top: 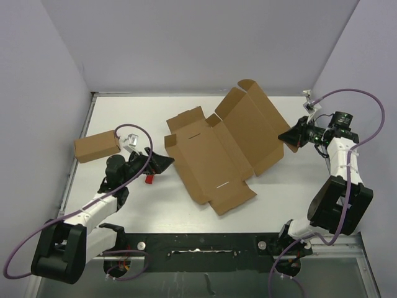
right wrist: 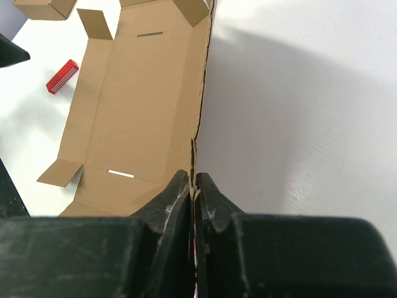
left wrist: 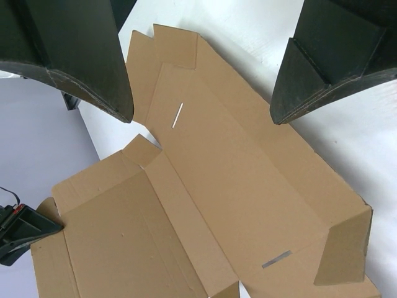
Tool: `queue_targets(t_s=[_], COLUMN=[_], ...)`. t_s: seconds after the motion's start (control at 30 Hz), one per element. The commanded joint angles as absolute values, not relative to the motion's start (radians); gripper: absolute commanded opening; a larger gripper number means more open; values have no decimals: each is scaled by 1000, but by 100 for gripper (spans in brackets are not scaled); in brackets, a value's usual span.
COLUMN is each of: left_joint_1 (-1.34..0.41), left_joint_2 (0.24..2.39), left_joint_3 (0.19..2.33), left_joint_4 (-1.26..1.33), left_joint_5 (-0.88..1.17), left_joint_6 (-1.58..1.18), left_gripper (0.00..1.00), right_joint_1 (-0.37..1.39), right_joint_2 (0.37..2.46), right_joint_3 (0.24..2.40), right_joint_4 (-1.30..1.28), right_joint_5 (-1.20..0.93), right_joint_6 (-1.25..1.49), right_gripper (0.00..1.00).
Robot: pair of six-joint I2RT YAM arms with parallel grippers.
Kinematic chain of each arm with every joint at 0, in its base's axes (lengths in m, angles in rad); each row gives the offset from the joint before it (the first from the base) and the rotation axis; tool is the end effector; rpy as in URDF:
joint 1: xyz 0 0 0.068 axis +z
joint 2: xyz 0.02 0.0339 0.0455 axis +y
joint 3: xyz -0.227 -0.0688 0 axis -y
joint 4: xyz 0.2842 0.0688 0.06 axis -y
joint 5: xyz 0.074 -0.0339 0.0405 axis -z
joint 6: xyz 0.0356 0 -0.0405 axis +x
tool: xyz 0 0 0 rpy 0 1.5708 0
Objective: Fold the paper box
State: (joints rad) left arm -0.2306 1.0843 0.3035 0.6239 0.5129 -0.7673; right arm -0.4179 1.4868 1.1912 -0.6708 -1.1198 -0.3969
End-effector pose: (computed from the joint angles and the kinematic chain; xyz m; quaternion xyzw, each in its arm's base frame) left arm 0.2508 -0.0768 0.1403 -0.0362 0.7528 -0.4700 0.4594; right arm 0.3248 -0.1092 0.2406 -0.1496 0.8105 0.3656 0.4324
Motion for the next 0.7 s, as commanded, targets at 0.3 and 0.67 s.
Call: queue_targets(t_s=[0.3, 0.67], left_joint_1=[-239, -239], left_joint_2=[1026, 1142], left_joint_3=[288, 357], left_joint_4=[692, 765], left_joint_5=[563, 590], left_joint_6=[-845, -809], left_gripper=[91, 87], right_joint_1=[-346, -329], right_joint_2=[1439, 1441], right_joint_3=[1213, 1227], right_joint_4=[-668, -699], right_joint_5=[-1150, -1141], right_joint_6=[-455, -495], right_gripper=[0, 0])
